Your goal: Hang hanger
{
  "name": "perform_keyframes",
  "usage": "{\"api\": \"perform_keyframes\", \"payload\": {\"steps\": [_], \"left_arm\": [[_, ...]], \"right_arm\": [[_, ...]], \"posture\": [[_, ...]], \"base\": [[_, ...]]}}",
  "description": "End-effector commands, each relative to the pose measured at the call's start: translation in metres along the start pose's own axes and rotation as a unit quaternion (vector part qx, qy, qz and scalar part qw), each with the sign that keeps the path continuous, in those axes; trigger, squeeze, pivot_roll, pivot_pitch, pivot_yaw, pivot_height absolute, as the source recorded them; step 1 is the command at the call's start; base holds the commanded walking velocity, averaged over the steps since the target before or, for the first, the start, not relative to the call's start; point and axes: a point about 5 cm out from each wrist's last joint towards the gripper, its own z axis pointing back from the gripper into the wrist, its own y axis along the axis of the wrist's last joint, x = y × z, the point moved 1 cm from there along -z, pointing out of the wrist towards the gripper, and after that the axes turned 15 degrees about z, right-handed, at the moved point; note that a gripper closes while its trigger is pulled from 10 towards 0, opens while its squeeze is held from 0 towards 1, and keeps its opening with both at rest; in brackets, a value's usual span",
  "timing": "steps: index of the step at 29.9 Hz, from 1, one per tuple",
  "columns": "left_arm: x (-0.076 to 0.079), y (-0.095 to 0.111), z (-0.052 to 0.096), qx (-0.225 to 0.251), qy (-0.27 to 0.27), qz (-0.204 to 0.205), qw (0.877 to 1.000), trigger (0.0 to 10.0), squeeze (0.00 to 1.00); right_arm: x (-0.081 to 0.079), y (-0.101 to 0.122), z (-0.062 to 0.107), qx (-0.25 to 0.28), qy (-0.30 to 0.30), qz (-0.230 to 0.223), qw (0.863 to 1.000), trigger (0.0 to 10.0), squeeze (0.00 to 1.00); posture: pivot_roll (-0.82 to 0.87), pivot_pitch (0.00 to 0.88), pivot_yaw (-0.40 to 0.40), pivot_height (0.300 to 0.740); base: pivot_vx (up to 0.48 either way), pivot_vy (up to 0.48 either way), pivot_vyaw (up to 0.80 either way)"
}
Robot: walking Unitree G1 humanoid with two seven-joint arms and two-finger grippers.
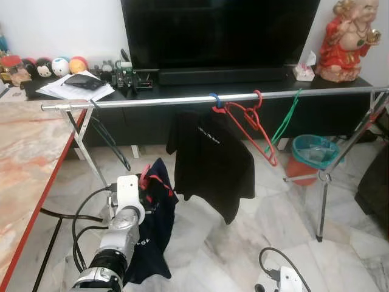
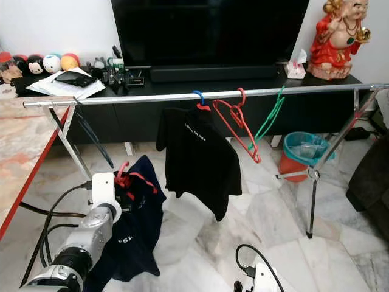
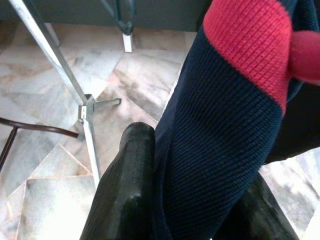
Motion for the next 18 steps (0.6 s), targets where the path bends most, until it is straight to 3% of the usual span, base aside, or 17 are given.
{"api": "perform_keyframes", "payload": {"steps": [1, 18], "left_arm": [[0.0024, 0.0093, -0.0015, 0.019, 0.002, -0.011, 1.0, 10.0, 0.0], [0.0009, 0.0164, -0.0016, 0.039, 0.004, -0.008, 0.999, 10.0, 0.0]], "right_arm": [[-0.0002, 0.0013, -0.0003, 0.001, 0.0, -0.003, 1.0, 10.0, 0.0], [-0.0015, 0.0022, -0.0005, 0.002, 0.006, 0.005, 1.0, 10.0, 0.0]], "posture": [[0.0, 0.025, -0.008, 0.74], [0.0, 0.03, -0.01, 0.74]], "base": [[0.0, 0.0, 0.0], [0.0, 0.0, 0.0]]}}
